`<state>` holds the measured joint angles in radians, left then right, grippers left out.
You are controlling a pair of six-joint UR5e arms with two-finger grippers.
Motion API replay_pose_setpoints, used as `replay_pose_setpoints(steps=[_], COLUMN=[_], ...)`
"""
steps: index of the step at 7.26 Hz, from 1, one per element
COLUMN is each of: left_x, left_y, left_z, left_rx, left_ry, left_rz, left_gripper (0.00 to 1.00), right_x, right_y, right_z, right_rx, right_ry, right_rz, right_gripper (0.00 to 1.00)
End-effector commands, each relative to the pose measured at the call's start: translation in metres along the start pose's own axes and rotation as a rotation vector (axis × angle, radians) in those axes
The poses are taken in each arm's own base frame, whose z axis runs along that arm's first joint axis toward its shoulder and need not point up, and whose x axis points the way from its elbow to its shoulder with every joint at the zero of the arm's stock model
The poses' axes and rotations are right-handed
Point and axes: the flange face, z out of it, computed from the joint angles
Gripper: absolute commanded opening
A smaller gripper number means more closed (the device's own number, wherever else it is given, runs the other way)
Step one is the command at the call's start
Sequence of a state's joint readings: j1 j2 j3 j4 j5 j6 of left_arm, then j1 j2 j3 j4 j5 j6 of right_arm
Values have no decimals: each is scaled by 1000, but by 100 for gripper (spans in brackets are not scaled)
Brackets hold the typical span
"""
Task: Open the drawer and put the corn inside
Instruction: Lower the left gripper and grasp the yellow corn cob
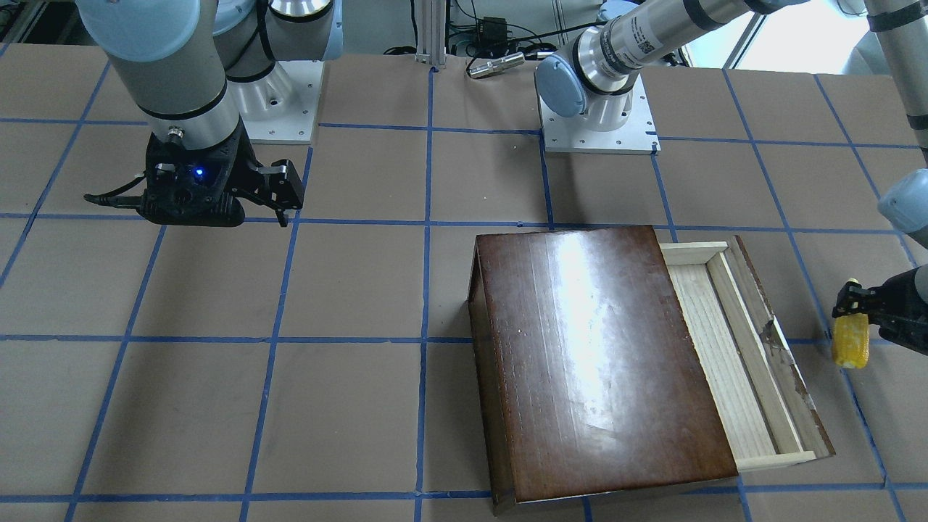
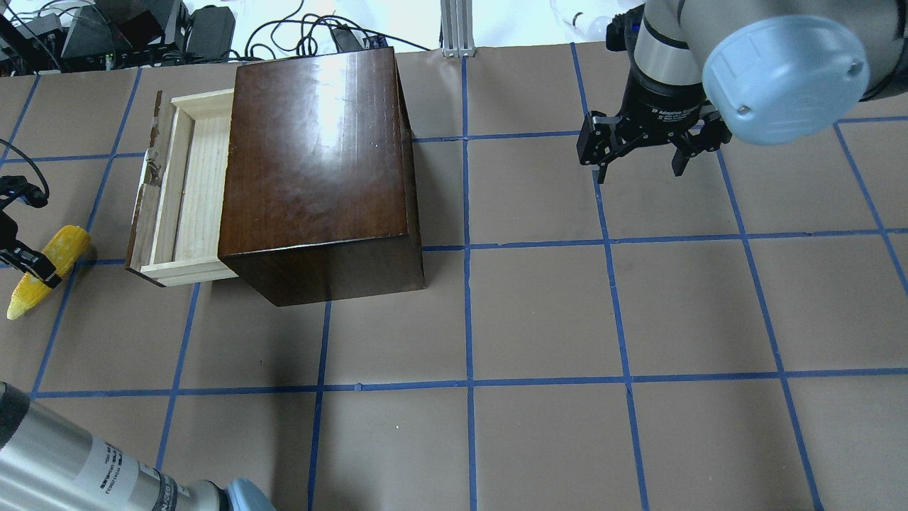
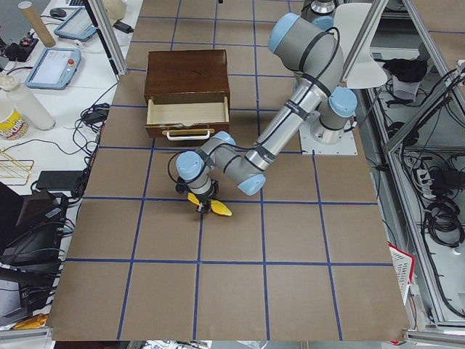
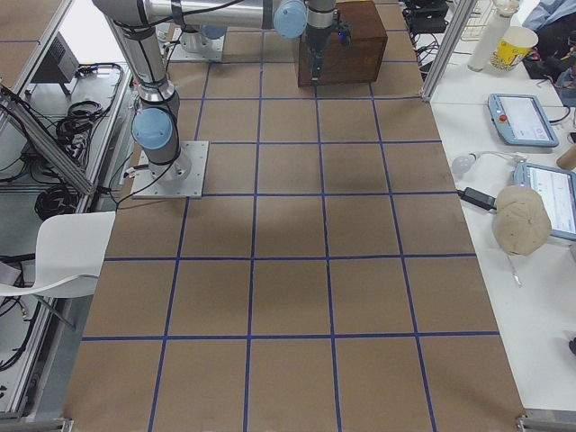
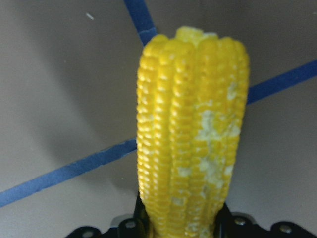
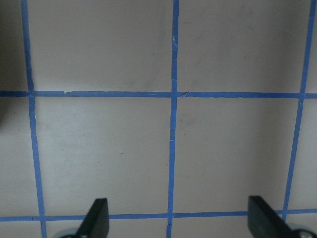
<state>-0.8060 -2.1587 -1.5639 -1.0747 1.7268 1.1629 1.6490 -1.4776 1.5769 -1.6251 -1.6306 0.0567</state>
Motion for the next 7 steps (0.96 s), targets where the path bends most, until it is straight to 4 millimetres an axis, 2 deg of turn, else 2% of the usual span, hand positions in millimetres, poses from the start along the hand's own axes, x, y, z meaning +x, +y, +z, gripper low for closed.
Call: replay_pose_setpoints(steps=[1,3,4,5,7], left_x=[-5,14,20,31,69], left_y=[-20,-45,-45,-49,-62], left_z=[-54,-92,-110,-137,-215], left_rx=[30,92,124,137,119], left_ry=[-79,-113,-125,-138,-72], left_rz=[18,53,33,-4,-119], left_gripper=[0,0,0,0,0], right_x=[0,0,0,0,0], right_y=[0,0,0,0,0], right_z=[0,0,-1,0,0], right_rx=[1,0,0,0,0], right_ry=[0,-2,-2,-2,-2], right_rz=[0,0,0,0,0], right_gripper=[100,100,100,100,100])
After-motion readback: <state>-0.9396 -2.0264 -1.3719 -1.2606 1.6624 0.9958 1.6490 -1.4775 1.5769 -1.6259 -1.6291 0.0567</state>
